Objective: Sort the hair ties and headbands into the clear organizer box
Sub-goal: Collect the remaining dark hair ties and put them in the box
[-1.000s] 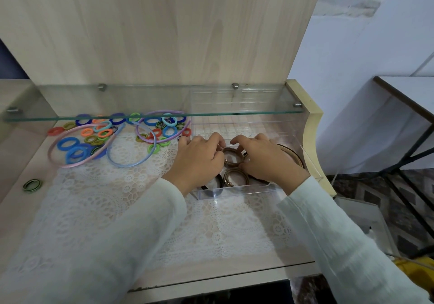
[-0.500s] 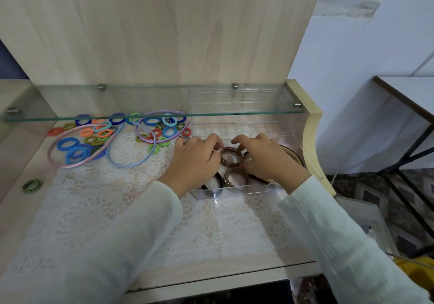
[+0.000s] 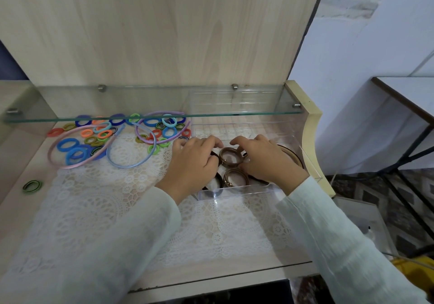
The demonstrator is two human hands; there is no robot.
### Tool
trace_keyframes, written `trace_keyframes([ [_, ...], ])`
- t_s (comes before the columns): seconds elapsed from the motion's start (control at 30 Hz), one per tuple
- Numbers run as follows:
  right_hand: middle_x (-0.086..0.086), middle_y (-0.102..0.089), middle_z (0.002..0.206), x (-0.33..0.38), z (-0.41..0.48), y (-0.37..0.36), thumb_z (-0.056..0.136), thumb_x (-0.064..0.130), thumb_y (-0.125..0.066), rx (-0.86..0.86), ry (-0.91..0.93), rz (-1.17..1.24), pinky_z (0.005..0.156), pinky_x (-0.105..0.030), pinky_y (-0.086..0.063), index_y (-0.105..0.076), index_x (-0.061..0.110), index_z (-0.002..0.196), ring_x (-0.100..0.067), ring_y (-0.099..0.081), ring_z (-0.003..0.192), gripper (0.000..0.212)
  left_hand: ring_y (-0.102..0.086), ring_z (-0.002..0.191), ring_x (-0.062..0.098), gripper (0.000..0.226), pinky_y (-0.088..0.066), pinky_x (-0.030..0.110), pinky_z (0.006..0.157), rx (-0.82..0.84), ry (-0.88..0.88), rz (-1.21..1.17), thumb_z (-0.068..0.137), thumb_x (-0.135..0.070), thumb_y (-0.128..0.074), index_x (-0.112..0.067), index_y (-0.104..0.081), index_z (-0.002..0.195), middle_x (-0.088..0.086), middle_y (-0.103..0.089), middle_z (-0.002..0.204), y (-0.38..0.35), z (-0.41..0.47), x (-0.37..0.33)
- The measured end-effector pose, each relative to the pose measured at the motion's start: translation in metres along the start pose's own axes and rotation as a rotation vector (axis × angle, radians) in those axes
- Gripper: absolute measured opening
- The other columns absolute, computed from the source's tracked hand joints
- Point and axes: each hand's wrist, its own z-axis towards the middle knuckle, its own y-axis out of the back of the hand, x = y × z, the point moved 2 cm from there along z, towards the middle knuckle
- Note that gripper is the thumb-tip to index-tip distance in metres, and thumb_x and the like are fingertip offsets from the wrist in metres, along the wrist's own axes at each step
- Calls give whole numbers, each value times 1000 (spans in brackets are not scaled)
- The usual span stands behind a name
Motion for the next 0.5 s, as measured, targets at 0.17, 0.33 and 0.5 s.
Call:
trace_keyframes([
  [0.17, 6, -58, 130, 0, -1, -1, 88, 23, -55, -2, -1, 0, 96, -41, -32, -38, 30, 137, -24, -40, 120, 52, -45, 109, -1, 34, -19, 30, 101, -83, 6, -105, 87, -28, -34, -34, -54, 113, -24, -55, 108, 0, -13, 4],
  [0.33, 6, -58, 129, -1, -5, 0, 88, 22, -56, -11, -16, 34, 101, -42, -33, -40, 29, 137, -23, -40, 121, 52, -47, 120, 0, 31, -20, 25, 105, -180, -26, -222, 92, -30, -37, -30, -58, 116, -20, -57, 121, -1, -27, 12],
  [0.5, 6, -59, 126, -7, -14, -1, 92, 26, -58, -114, -16, 188, 97, -38, -39, -48, 26, 133, -22, -43, 118, 42, -31, 141, 5, 49, -17, 44, 119, -115, -4, -177, 93, -52, -27, -32, -50, 132, -15, -42, 148, -4, -43, 19],
])
